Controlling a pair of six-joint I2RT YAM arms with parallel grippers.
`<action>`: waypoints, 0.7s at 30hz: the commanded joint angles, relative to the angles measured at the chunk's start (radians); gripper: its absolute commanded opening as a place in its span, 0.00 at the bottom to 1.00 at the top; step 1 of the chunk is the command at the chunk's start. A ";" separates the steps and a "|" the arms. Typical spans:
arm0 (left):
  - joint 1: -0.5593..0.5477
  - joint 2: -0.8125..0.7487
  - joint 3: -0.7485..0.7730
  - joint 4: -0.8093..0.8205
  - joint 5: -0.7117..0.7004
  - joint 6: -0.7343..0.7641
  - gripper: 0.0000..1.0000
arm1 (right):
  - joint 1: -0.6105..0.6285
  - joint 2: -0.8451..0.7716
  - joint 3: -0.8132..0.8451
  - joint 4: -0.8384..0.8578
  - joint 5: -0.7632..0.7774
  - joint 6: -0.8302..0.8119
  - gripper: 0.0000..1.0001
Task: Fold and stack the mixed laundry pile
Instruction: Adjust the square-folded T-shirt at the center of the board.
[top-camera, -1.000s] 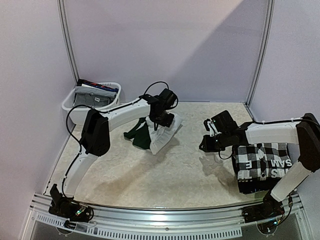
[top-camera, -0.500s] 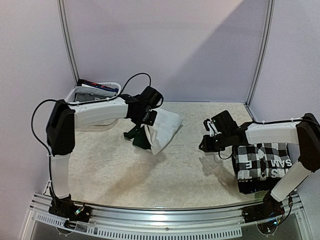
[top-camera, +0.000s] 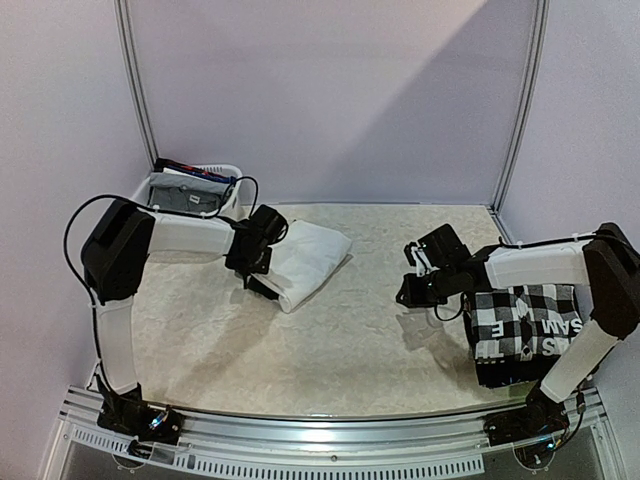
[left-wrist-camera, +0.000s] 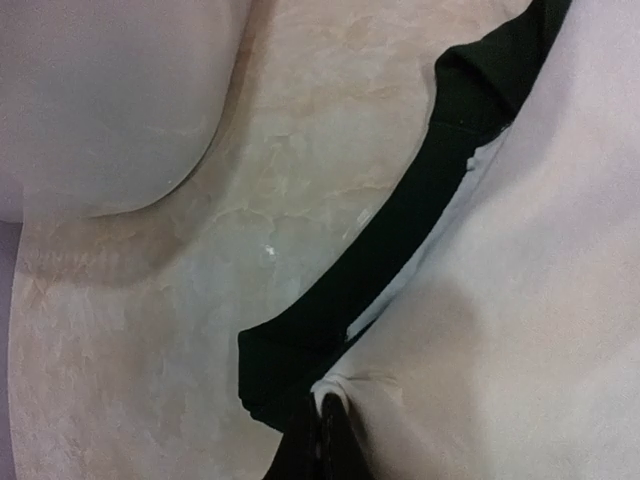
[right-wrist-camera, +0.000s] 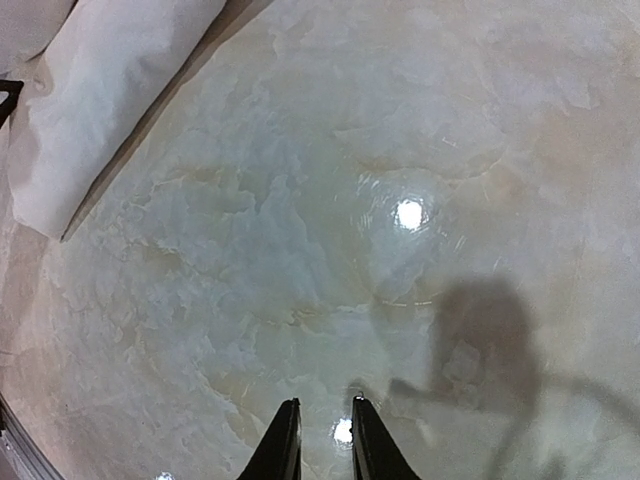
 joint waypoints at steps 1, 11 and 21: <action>0.018 0.032 -0.021 0.046 -0.030 -0.044 0.00 | 0.007 0.014 0.022 -0.002 -0.007 0.006 0.18; 0.021 -0.204 -0.114 0.130 -0.094 0.083 0.75 | 0.009 0.014 0.041 0.008 -0.016 0.006 0.19; 0.036 -0.030 0.207 0.025 0.435 0.266 0.75 | -0.036 0.163 0.240 0.163 -0.263 0.017 0.70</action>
